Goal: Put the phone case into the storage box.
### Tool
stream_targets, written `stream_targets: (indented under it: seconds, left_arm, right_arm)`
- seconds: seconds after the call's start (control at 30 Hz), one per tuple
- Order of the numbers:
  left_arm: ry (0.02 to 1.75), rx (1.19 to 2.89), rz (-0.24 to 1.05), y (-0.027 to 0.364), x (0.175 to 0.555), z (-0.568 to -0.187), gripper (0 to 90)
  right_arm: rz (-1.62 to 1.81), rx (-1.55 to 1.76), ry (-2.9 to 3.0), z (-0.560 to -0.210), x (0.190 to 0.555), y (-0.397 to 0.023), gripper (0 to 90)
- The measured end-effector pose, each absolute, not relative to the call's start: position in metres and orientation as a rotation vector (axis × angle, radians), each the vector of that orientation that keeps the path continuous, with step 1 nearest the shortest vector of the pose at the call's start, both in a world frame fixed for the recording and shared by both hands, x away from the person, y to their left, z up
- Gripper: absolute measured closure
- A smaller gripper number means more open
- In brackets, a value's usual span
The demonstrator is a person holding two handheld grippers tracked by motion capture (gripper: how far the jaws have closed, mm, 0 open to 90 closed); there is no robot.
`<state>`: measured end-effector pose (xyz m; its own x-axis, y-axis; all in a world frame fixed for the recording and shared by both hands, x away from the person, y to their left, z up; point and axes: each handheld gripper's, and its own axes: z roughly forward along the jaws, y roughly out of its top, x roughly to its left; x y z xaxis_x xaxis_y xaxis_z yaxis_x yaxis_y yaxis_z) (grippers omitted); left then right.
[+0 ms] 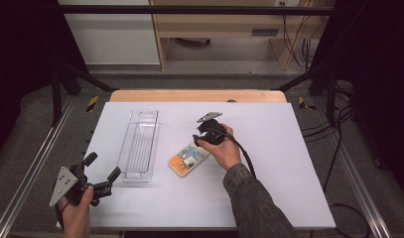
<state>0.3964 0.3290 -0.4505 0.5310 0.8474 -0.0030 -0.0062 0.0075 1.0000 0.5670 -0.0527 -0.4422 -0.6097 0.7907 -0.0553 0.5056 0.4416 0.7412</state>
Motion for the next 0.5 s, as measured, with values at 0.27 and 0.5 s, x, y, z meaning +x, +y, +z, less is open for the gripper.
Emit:
stream_targets:
  seconds: [0.27,0.5]
  left_arm:
    - [0.78,1.409,0.793,0.328,0.395,-0.449,1.6]
    - [0.783,1.406,0.796,0.329,0.396,-0.449,1.7]
  right_arm:
    - [1.018,1.054,2.316,-0.451,0.569,-0.044,65.3]
    - [1.048,1.036,2.326,-0.457,0.569,-0.038,79.2]
